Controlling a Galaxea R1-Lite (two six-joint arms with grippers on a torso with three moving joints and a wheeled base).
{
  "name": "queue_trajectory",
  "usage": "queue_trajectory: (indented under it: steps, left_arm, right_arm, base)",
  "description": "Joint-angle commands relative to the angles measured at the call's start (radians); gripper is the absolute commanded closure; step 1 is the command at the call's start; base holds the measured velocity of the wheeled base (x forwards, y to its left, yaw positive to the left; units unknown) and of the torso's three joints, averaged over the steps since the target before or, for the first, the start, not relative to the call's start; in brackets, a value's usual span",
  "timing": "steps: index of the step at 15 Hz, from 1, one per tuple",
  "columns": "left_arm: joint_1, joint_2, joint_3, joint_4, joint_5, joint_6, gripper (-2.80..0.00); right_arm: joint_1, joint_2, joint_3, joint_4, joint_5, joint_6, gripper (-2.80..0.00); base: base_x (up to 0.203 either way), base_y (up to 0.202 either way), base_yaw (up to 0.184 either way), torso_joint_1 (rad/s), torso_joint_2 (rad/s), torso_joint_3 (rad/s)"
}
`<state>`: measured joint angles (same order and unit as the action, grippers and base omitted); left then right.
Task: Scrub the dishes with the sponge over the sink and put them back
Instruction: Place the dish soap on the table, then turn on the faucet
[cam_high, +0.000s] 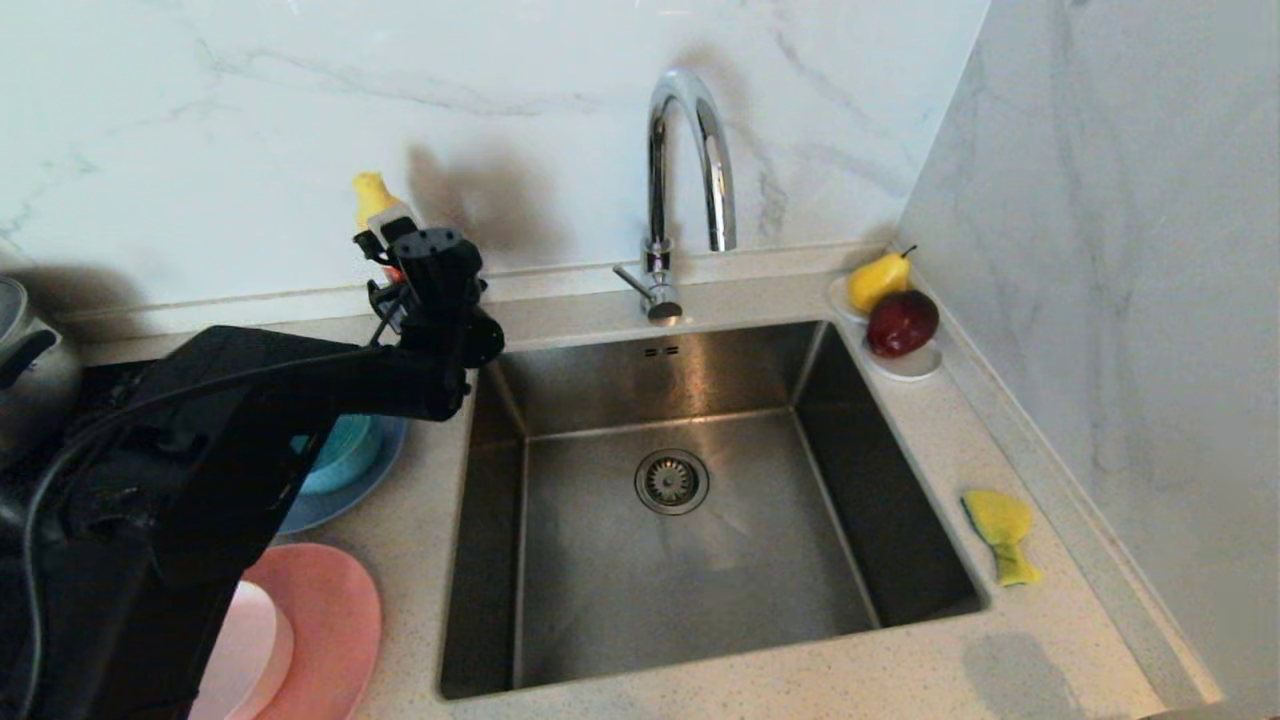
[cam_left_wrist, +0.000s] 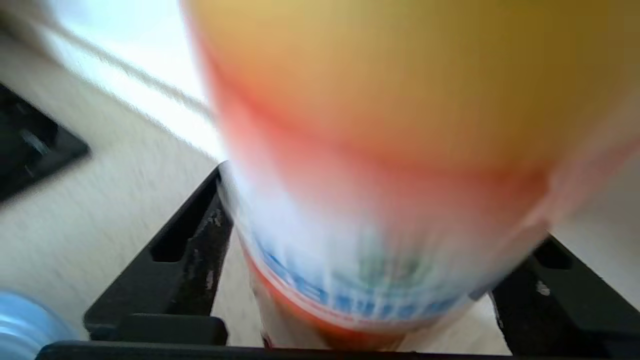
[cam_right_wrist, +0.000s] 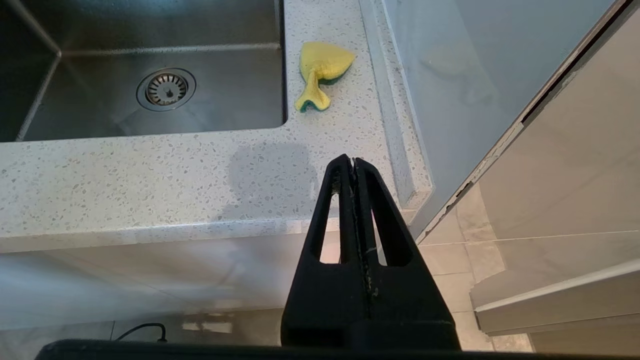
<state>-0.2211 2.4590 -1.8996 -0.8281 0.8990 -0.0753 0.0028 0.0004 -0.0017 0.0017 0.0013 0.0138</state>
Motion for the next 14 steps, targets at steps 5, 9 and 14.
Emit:
queue_trajectory:
  steps: [5,9,14]
  left_arm:
    - [-0.001,-0.278,0.081,0.057,-0.001,0.006,-2.80]
    - [-0.010,-0.389,0.105,0.124,0.000,0.012,-2.80]
    - [-0.012,-0.546,0.062,0.295,-0.008,0.019,0.00]
  right_arm:
    - [0.000,0.000,0.000,0.000,0.000,0.000,0.00]
    - [0.000,0.000,0.000,0.000,0.000,0.000,0.00]
    - [0.000,0.000,0.000,0.000,0.000,0.000,0.00]
  base:
    - [0.000,0.000,0.000,0.000,0.00,0.000]
    - [0.000,0.000,0.000,0.000,0.00,0.000]
    - [0.000,0.000,0.000,0.000,0.00,0.000]
